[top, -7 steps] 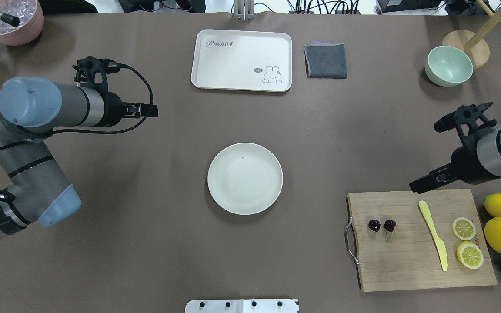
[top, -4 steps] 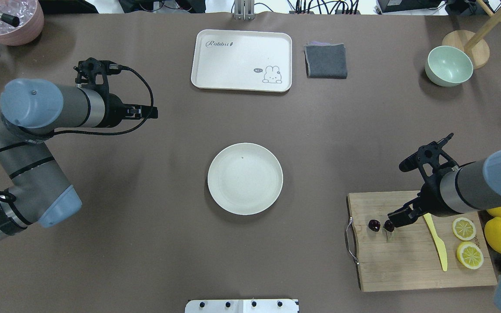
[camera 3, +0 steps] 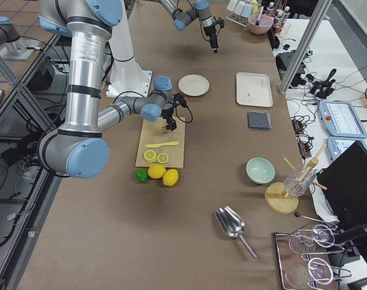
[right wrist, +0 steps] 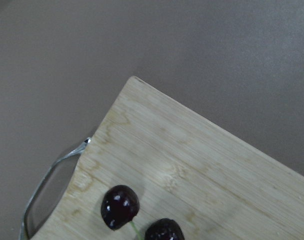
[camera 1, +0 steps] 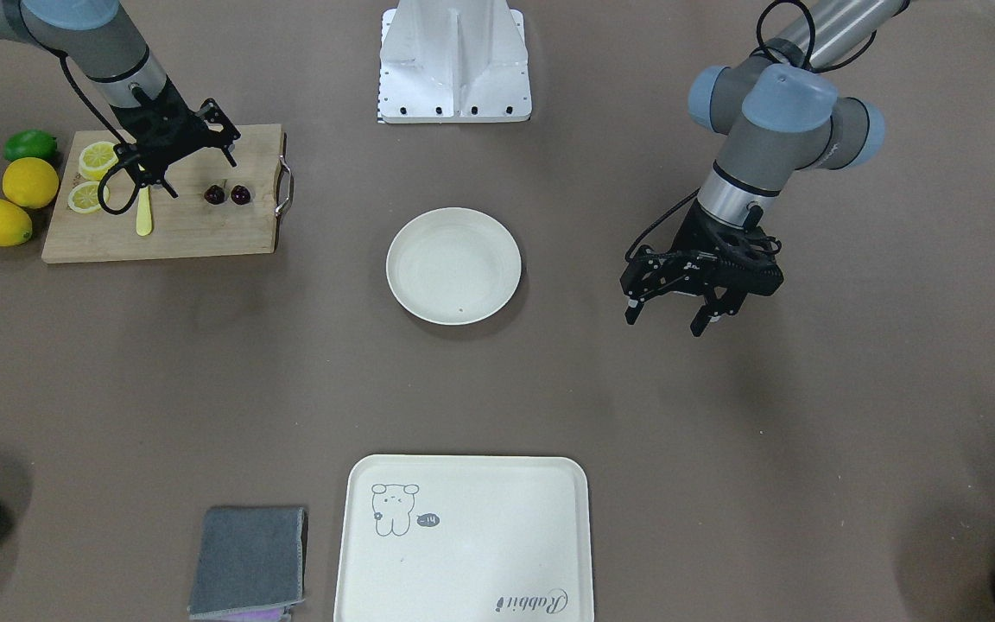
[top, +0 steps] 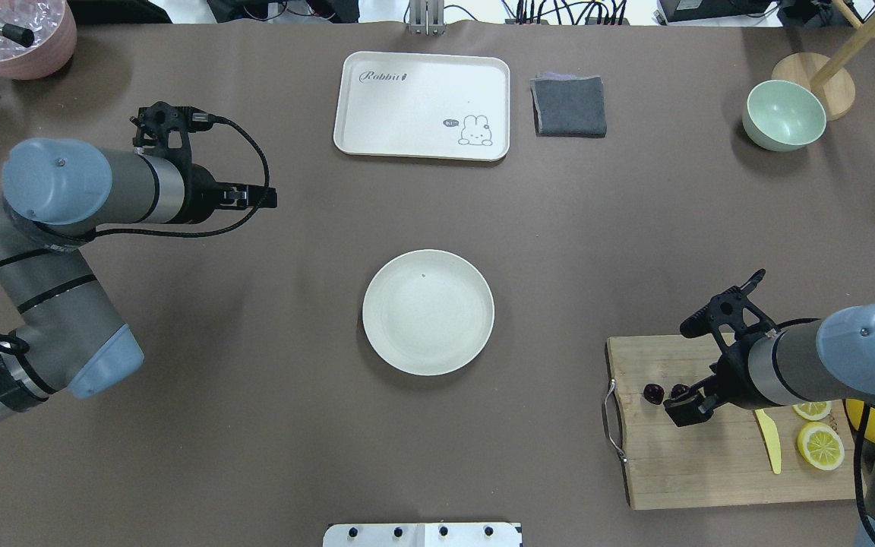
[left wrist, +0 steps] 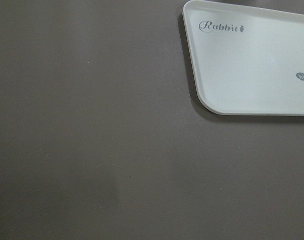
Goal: Place red cherry on plate
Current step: 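Lower the right gripper and grasp the pair of dark cherries, then lift the cherries with the right gripper and carry them over the white bowl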
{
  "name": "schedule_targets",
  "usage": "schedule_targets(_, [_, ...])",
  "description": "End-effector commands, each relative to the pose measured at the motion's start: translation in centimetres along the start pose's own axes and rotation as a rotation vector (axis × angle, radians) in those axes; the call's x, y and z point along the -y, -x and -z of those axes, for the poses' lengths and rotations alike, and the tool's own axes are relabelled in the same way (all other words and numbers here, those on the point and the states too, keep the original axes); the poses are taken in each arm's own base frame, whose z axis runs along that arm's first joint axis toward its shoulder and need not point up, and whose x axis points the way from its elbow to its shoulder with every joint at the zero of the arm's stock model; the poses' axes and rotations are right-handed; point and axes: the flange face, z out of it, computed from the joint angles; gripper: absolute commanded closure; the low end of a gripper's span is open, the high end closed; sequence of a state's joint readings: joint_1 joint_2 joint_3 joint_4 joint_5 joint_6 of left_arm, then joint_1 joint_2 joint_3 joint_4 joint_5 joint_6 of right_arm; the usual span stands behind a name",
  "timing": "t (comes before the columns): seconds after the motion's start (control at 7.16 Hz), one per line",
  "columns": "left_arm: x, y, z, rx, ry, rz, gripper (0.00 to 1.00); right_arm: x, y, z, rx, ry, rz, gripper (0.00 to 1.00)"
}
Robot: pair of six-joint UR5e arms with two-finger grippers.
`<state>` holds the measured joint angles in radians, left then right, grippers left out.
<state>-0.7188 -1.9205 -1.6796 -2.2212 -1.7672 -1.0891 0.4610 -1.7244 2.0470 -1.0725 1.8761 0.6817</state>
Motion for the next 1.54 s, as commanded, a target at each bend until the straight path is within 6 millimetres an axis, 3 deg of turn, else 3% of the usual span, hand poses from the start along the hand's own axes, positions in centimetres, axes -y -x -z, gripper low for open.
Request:
schedule_targets(0.0, [-0.2,-0.1,-0.1,0.0,0.004,-0.001,0.02,-0.6,-0.2,-1.2,0.005,-0.003,-0.004,0.02])
schedule_targets(0.14, [-0.2,0.0,-0.2,0.002,0.003,-0.001,0.02,-0.8,0.2,-1.4,0.002,-0.004,-0.021,0.11])
schedule_targets(0.56, [-0.2,0.0,-0.2,0.002,0.003,-0.001,0.02,-0.7,1.0,-1.8,-0.025,-0.032,-0.03,0.84])
schedule_targets(0.7, [-0.4,0.2,-0.4,0.007,0.007,-0.001,0.02,-0.8,0.7,-1.7,-0.037,-0.04,-0.031,1.0])
schedule_targets(0.84, [-0.3,0.1,-0.4,0.006,0.007,-0.001,0.02,-0.6,0.6,-1.4,-0.04,-0.049,-0.034,1.0])
schedule_targets(1.12, [-0.2,-0.1,-0.4,0.003,0.005,-0.002,0.02,0.8,1.1,1.8,-0.006,-0.1,-0.168,1.0])
schedule_targets(1.26, [-0.2,-0.1,-0.4,0.003,0.005,-0.002,0.02,1.6,1.3,2.3,0.01,-0.113,-0.177,1.0])
schedule_targets(1.4, [-0.3,0.1,-0.5,0.007,0.007,-0.001,0.02,3.8,3.1,2.4,0.036,-0.139,-0.208,1.0])
